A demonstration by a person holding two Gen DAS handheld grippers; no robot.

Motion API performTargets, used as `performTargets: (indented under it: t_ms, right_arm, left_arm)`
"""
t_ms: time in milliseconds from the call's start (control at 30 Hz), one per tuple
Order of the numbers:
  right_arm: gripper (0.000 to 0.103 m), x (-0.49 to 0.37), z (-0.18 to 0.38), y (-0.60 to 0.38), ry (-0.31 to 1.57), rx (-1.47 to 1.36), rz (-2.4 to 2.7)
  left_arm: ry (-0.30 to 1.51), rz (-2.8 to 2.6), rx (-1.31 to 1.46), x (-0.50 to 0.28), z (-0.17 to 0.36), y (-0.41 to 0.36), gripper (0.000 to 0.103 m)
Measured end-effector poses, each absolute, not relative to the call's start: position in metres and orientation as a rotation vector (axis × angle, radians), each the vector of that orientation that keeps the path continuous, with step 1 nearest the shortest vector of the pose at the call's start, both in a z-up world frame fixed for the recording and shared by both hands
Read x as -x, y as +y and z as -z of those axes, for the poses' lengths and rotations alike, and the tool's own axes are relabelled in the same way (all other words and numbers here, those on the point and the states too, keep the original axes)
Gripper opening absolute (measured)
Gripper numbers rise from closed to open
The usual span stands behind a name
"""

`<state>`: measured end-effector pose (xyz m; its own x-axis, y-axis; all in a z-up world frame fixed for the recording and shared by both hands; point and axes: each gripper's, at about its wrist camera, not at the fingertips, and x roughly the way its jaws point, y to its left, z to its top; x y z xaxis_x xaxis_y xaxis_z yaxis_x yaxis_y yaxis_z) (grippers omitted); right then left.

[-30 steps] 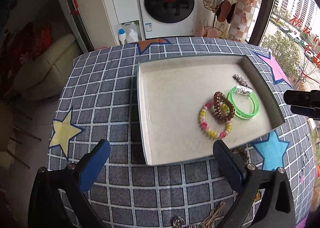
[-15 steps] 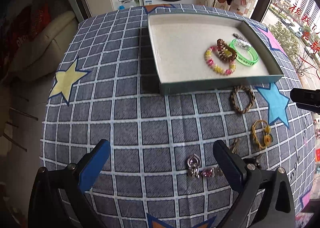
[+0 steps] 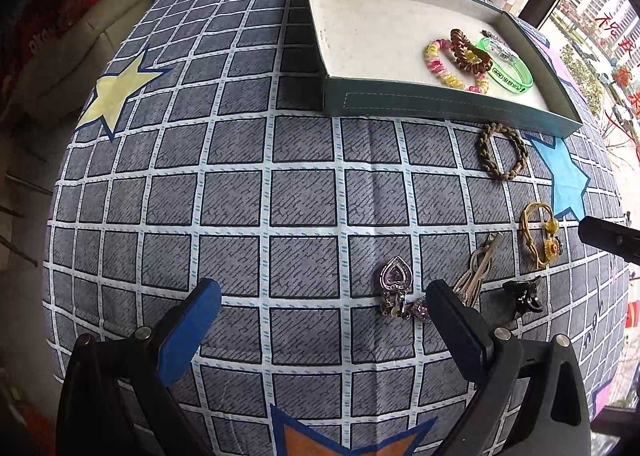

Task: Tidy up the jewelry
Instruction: 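Move both open tools back toward the remaining jewelry, then grasp the heart pendant with the left tool while the right tool grasps the sunflower hair tie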

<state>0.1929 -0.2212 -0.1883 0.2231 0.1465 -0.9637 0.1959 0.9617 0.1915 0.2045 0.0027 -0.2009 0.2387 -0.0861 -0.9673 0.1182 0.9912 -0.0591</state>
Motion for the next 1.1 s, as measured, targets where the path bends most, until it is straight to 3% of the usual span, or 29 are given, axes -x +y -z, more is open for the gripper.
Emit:
performTargets:
  t_ms: [333,500,567,800,900,1100]
  right_arm:
    - [0.082,-0.196,0.203,-0.214,1.37,-0.209,0.045]
    - [0.075,-0.202,0.211,-0.207,1.378,-0.136,0.055]
    - [0.065,-0.204,0.216,-0.2,1.386,-0.113,0.059]
    - [0.063,-0.207,0.221,-0.175,1.377,0.026,0.059]
    - [0.061,-0.205,0.222,-0.17,1.368,0.042,0.054]
    - [0.048,-0.199,0.22,-0.163,1.363,0.058,0.03]
  left_arm:
    - [1.335,0.123,-0.039,-0.207,0.211,0.003,0.103]
    - [1.33,0.126,-0.047,-0.209,0.215,0.012,0.103]
    - [1.331,0.126,-0.056,-0.21,0.218,0.012,0.103]
    - [1.328,0.128,-0.067,-0.199,0.223,-0.008,0.103]
    - [1.315,0.147,-0.071,-0.195,0.222,-0.018,0.093]
    - [1.294,0.207,-0.095,-0.194,0.215,-0.044,0.062]
